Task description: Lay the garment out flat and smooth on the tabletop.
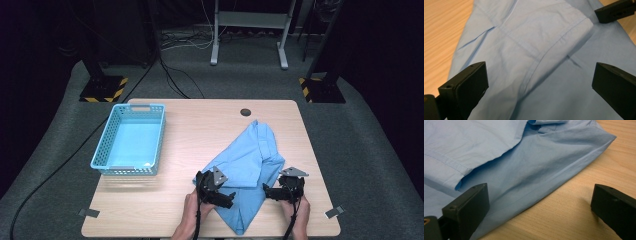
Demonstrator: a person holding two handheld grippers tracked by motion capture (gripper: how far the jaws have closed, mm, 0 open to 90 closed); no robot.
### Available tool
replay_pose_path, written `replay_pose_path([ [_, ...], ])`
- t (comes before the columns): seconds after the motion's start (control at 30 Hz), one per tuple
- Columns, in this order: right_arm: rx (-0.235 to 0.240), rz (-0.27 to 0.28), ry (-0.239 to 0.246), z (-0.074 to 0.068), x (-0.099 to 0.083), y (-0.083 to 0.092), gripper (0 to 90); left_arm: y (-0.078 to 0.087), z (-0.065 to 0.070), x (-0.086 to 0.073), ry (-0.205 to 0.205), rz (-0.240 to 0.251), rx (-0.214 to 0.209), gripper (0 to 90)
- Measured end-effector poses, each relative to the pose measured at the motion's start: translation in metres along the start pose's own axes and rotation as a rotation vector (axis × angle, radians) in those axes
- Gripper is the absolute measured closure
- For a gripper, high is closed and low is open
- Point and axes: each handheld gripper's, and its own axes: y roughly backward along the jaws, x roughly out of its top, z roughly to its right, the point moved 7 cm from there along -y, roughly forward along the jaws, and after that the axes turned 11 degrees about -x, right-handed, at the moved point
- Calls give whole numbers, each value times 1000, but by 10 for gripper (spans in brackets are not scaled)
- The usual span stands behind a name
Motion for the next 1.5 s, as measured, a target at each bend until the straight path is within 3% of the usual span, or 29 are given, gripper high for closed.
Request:
replay_pose_path([
  [0.27, -1, 2, -6, 1, 0, 0, 20, -34, 5, 17, -31, -57, -66, 4],
  [0.47, -1, 2, -5, 1, 0, 0, 20, -51, 7, 24, -53, -94, -65, 10],
  [0.57, -1, 3, -7, 1, 0, 0, 22, -56, 7, 27, -52, -104, -62, 63],
  [0.67, -1, 3, -8, 1, 0, 0, 24, -59, 9, 30, -75, -105, -43, 147],
  [0.8, -2, 4, -8, 1, 0, 0, 24, -58, 9, 32, -101, -72, -39, 285],
  [0.97, -1, 3, -12, 1, 0, 0, 25, -58, 4, 34, -82, -55, -59, 488],
  [1.2, -3, 3, -11, 1, 0, 0, 26, -56, 4, 37, -122, -16, -77, 719],
  [1.33, -3, 3, -10, 1, 0, 0, 26, -52, 3, 40, -127, 2, -86, 808],
  [1.5, -4, 3, -11, 1, 0, 0, 26, -44, -3, 48, -147, 24, -68, 843],
])
